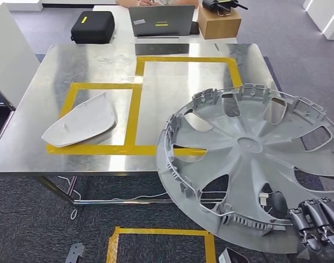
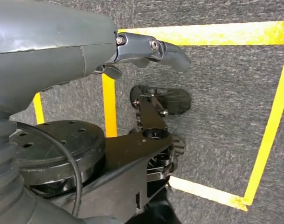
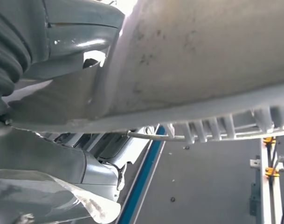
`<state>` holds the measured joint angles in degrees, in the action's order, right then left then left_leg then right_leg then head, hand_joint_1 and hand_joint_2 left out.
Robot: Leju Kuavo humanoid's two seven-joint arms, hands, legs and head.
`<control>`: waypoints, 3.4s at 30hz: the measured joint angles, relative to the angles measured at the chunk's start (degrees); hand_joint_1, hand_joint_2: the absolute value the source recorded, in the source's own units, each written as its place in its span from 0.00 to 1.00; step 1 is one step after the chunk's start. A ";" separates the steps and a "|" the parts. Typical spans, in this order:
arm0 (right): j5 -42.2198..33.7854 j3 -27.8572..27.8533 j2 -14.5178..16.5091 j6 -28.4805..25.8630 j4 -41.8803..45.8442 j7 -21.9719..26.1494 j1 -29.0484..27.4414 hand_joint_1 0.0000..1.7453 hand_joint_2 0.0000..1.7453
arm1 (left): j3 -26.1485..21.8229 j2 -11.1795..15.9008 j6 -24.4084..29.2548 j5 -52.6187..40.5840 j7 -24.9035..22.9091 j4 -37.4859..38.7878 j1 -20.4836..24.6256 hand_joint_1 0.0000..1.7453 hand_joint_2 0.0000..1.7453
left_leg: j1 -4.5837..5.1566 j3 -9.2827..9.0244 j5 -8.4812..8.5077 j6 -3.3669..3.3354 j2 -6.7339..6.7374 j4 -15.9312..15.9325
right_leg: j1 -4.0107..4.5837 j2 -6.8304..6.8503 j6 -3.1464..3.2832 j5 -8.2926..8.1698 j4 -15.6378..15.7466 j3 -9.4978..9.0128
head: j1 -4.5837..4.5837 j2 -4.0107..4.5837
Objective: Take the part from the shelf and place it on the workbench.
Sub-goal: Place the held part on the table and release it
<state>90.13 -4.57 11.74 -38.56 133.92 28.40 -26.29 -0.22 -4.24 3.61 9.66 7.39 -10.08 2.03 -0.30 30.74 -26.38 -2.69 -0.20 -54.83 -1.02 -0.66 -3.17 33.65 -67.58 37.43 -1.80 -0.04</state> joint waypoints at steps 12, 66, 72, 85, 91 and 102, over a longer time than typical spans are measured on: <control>0.05 -0.37 0.00 0.00 -0.49 -0.06 -0.12 1.00 1.00 | 0.00 0.14 0.44 -0.03 -0.57 0.00 -0.01 0.00 1.00 | -1.17 0.99 -3.52 3.94 0.28 -4.68 | -1.08 0.17 1.21 -4.40 9.03 -5.38 | 0.16 0.00; 0.00 -0.80 -0.02 0.00 -0.90 0.16 -0.84 1.00 1.00 | -0.10 -0.51 0.87 0.34 -0.43 0.00 -0.04 0.00 1.00 | 0.19 0.74 -2.51 0.55 0.22 -3.23 | -0.03 0.57 -0.07 -2.67 1.24 -0.67 | 0.55 0.00; 0.01 -0.81 -0.02 0.00 -0.92 0.28 -0.79 1.00 1.00 | -0.11 -0.55 0.87 0.33 -0.42 0.00 0.00 0.00 1.00 | 0.68 0.47 -3.22 1.26 0.16 -3.80 | 0.27 0.80 0.43 -5.00 9.12 -5.16 | 0.58 0.00; 0.05 -1.11 -0.83 0.00 -2.87 -3.95 -1.28 1.00 1.00 | -0.65 -0.27 0.78 -1.37 -0.39 0.00 -0.01 0.00 1.00 | -0.22 3.04 -1.08 2.92 0.21 -5.36 | -0.01 0.39 1.49 -3.10 9.73 -7.28 | 1.20 0.00; 0.05 1.03 -1.75 0.00 -8.75 -13.02 -0.86 1.00 1.00 | -1.84 0.02 0.14 -2.64 0.09 0.00 -0.05 0.00 1.00 | -0.03 2.81 -1.47 2.64 -0.07 -4.18 | 0.05 0.58 1.57 -3.12 10.24 -7.57 | 1.05 0.00; -0.07 4.94 -9.78 0.00 -22.65 -33.69 1.77 1.00 1.00 | -3.06 0.65 0.21 -3.76 0.39 0.00 0.19 0.00 1.00 | 0.33 2.79 -1.52 1.99 -0.06 -4.25 | -0.28 0.57 0.25 -3.40 10.70 -7.67 | 1.09 0.00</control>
<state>90.06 0.38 1.96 -38.56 111.27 -5.29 -24.52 -3.28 -3.59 3.82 5.90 7.78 -10.08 2.21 0.03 33.54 -27.90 -0.70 -0.26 -59.08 -1.30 -0.09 -2.93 30.25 -56.88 29.77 -0.71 -0.04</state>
